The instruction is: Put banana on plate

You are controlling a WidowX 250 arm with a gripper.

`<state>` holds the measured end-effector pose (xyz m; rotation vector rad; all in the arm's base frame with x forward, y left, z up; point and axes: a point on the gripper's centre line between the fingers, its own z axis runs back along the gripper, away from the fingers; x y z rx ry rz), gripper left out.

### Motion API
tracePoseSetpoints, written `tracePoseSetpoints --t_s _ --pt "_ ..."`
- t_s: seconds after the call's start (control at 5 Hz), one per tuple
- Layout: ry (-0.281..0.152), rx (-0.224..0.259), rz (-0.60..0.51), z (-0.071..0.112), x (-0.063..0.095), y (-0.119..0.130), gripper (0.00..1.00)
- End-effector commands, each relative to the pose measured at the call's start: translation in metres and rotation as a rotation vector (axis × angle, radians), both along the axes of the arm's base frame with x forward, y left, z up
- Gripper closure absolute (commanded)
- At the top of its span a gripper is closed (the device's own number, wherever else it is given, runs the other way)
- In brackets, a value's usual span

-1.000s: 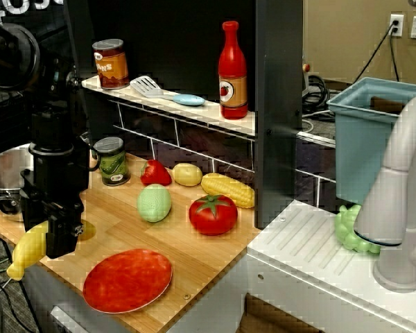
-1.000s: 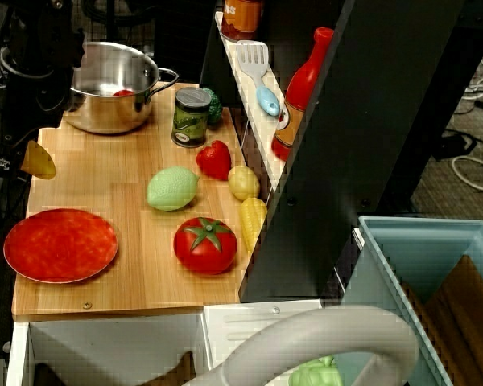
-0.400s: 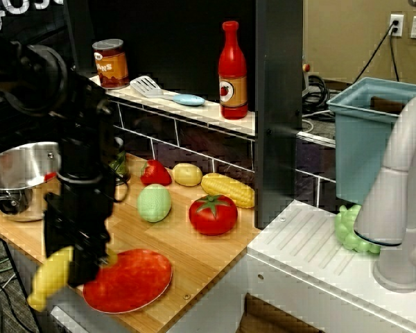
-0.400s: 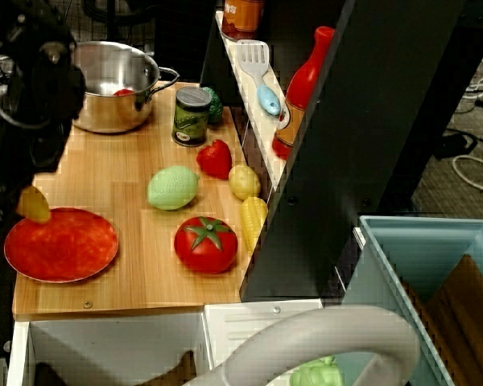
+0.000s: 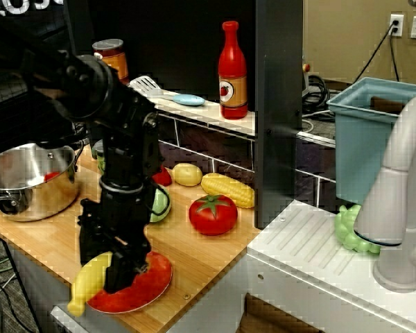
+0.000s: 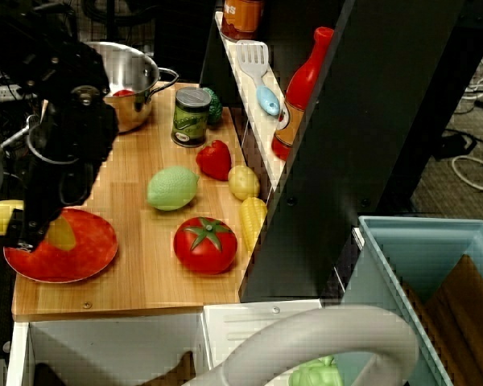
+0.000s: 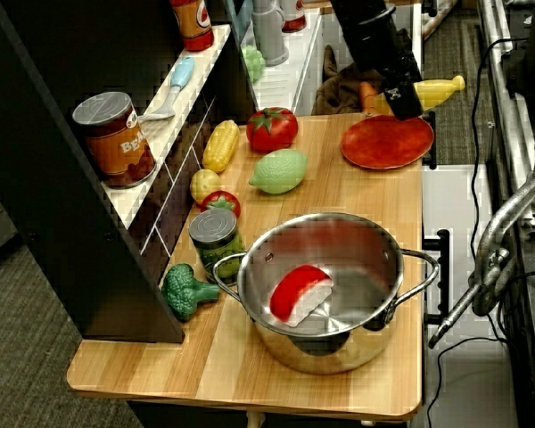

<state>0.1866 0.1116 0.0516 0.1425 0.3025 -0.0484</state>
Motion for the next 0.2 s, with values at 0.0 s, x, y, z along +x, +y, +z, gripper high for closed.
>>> tracePoseSetpoints --t_s 0.0 --pt "-0.043 0.089 0.003 -0.0042 0.0056 0.0355 0.00"
